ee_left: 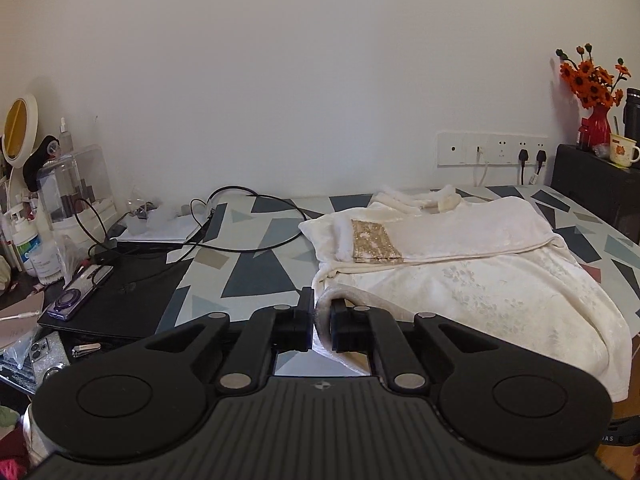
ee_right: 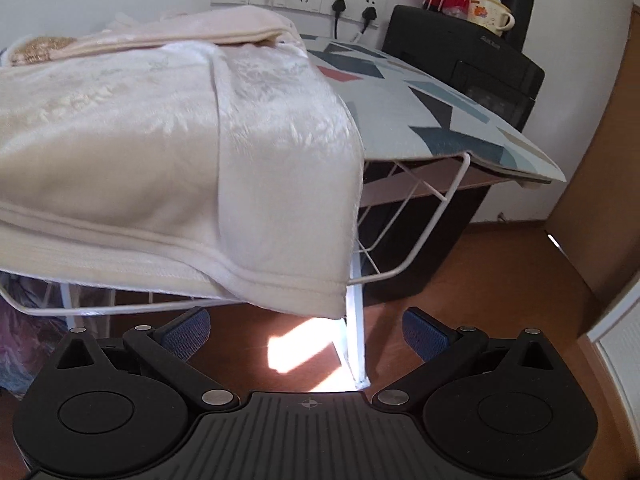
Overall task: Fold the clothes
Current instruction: 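Close the left gripper on the jacket hem while the right gripper grasps it too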
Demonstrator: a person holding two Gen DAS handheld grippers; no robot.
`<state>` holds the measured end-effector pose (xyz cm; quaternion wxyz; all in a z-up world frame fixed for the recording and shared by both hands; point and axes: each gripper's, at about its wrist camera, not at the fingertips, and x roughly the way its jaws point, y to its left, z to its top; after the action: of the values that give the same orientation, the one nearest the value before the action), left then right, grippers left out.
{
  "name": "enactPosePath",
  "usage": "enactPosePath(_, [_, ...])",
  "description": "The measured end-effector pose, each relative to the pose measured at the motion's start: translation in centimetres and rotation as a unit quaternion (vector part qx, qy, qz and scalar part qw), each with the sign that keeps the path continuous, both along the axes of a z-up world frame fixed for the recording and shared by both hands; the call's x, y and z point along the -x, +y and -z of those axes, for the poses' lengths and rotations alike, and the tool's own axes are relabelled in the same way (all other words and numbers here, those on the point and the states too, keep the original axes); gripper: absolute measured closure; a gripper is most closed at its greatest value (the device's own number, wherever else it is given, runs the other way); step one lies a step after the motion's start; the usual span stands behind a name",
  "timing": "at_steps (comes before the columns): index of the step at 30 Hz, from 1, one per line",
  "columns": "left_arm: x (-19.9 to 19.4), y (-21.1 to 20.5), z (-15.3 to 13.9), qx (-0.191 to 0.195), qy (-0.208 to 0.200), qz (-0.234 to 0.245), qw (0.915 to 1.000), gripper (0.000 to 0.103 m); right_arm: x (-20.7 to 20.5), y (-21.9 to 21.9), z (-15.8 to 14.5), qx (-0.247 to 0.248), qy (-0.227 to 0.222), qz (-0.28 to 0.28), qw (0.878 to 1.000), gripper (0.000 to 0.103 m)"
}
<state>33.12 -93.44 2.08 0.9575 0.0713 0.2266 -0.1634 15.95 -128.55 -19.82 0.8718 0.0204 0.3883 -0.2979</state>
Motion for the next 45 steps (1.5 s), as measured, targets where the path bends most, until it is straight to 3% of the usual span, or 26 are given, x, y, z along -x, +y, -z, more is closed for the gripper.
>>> enactPosePath(3, [-0.4, 0.1, -0.4, 0.001, 0.004, -0.005, 1.0000, 0.095, 0.5, -1.6, 0.0, 0.000, -0.033, 0.044, 0.998, 0.011])
enactPosePath(8, [-0.9, 0.9, -0.9, 0.022, 0.012, -0.030, 0.9992, 0.095, 2.8, -4.9, -2.2, -0.045, -0.126, 0.125, 0.983, 0.018])
enactPosePath(12, [-1.3, 1.7, -0.7, 0.047, 0.029, -0.055, 0.9970, 0.095, 3.4, -6.2, -3.5, -0.087, -0.160, 0.123, 0.976, 0.041])
enactPosePath(15, [-2.1, 2.8, -0.3, 0.082, 0.059, -0.081, 0.9916, 0.095, 3.1, -6.8, -3.2, -0.128, -0.160, 0.123, 0.971, 0.041])
enactPosePath(17, [-2.7, 3.6, 0.2, 0.098, 0.077, -0.098, 0.9874, 0.095, 2.9, -6.2, -3.1, -0.128, -0.155, 0.112, 0.973, 0.043])
enactPosePath(19, [-3.2, 4.2, 0.9, 0.109, 0.094, -0.113, 0.9831, 0.095, 2.8, -5.5, -3.0, -0.126, -0.151, 0.096, 0.976, 0.054])
enactPosePath(21, [-3.4, 4.8, 1.5, 0.115, 0.109, -0.124, 0.9795, 0.095, 2.6, -5.1, -3.1, -0.126, -0.148, 0.073, 0.978, 0.077])
enactPosePath(24, [-3.8, 5.5, 2.5, 0.121, 0.130, -0.136, 0.9745, 0.095, 2.3, -4.7, -3.4, -0.120, -0.144, 0.042, 0.981, 0.094])
enactPosePath(27, [-3.7, 5.7, 2.9, 0.121, 0.134, -0.138, 0.9738, 0.095, 2.0, -4.2, -4.0, -0.102, -0.135, 0.018, 0.985, 0.097])
enactPosePath(30, [-3.2, 5.9, 2.5, 0.129, 0.123, -0.128, 0.9756, 0.095, 3.0, -4.5, -5.8, -0.085, -0.147, 0.035, 0.985, 0.098])
enactPosePath(34, [-1.4, 5.4, 1.6, 0.125, 0.113, -0.083, 0.9822, 0.096, 5.9, -5.5, -10.7, -0.037, -0.199, 0.062, 0.977, 0.098])
enactPosePath(38, [1.3, 4.6, 2.0, 0.098, 0.104, -0.034, 0.9892, 0.096, 7.1, -6.7, -15.5, 0.014, -0.238, 0.061, 0.969, 0.098])
enactPosePath(41, [2.7, 4.9, 2.6, 0.094, 0.099, -0.045, 0.9896, 0.096, 7.3, -8.2, -16.8, 0.003, -0.239, 0.074, 0.968, 0.098])
enactPosePath(45, [3.8, 6.2, 0.3, 0.137, 0.058, -0.062, 0.9869, 0.096, 8.2, -8.1, -18.4, -0.006, -0.244, 0.064, 0.968, 0.098])
